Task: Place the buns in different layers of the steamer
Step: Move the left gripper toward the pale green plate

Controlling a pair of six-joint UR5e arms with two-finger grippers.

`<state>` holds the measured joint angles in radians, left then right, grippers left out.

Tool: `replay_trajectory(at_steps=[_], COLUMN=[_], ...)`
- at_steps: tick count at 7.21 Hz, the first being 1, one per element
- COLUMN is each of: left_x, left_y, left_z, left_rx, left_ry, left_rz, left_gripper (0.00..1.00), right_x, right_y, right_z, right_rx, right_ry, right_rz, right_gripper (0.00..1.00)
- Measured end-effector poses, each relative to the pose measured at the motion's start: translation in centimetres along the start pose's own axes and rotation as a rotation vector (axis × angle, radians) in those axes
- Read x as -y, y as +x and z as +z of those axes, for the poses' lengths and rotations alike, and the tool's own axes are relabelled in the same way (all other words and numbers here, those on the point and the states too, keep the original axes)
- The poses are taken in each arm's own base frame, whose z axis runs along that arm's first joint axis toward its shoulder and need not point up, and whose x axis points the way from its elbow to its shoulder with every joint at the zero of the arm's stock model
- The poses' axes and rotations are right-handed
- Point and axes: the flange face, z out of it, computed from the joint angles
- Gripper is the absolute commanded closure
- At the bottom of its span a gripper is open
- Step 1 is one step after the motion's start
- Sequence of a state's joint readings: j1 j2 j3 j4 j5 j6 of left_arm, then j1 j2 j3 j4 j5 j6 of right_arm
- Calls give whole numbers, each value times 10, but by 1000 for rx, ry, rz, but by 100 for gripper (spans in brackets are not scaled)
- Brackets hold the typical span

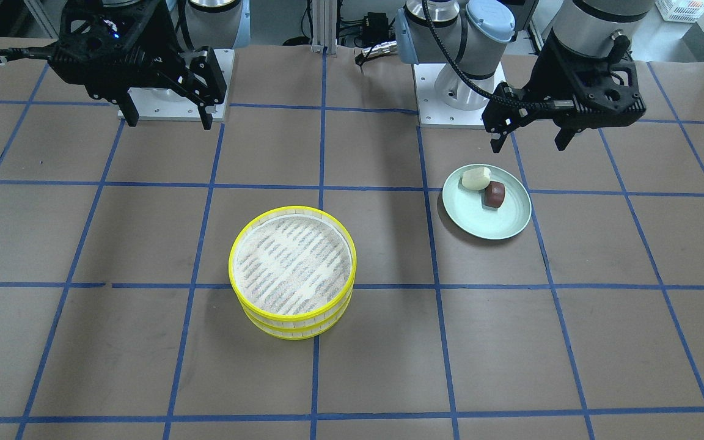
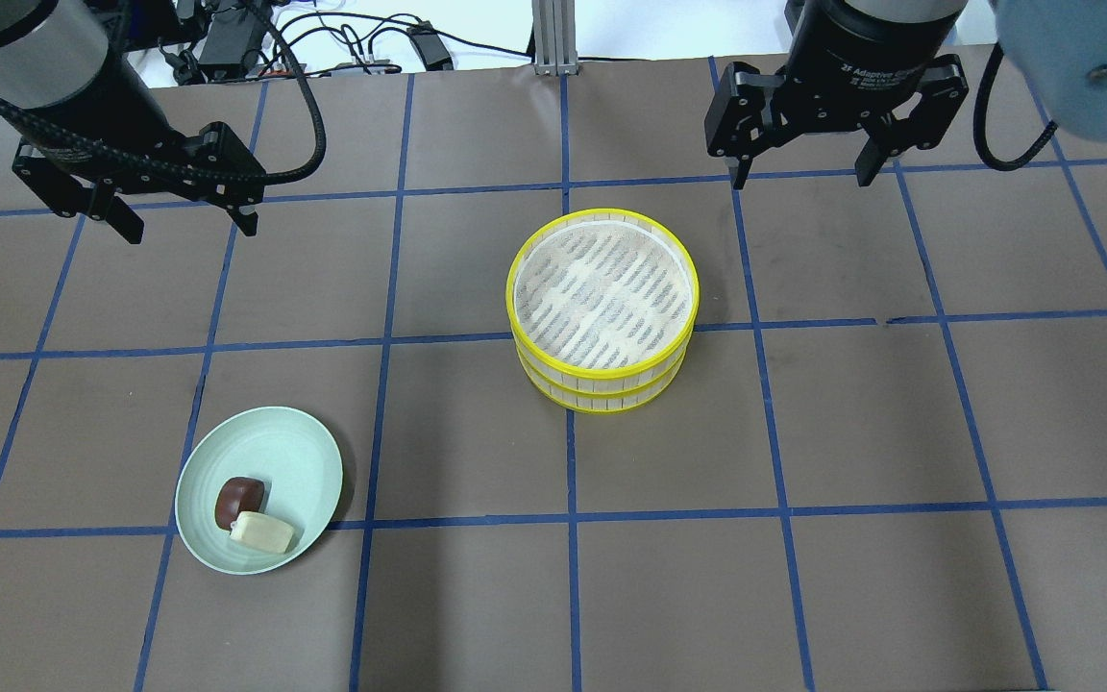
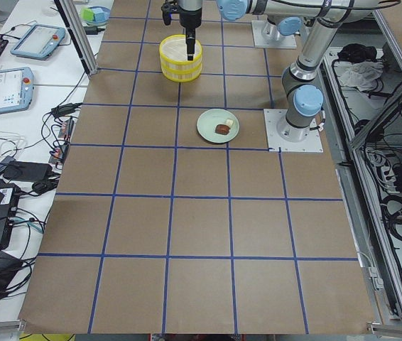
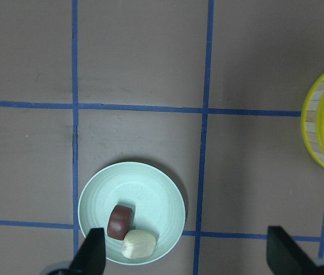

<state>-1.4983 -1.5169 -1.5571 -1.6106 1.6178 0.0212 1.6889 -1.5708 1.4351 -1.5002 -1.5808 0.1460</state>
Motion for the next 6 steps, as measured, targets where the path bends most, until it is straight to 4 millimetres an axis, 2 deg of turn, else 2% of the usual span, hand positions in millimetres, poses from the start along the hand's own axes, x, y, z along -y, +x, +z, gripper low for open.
replay_trajectory(at_steps=[4,6], left_x=[0,0], left_y=[2,1], left_z=[4,14], left_rx=[6,-7], left_ry=[-14,-35], left_rz=[0,-5], left_gripper=[0,0], right_x=[0,0], right_y=[0,0], right_z=[1,1], right_rx=[-1,-1], right_ry=[-2,-3], right_rz=[1,1], right_gripper=[0,0])
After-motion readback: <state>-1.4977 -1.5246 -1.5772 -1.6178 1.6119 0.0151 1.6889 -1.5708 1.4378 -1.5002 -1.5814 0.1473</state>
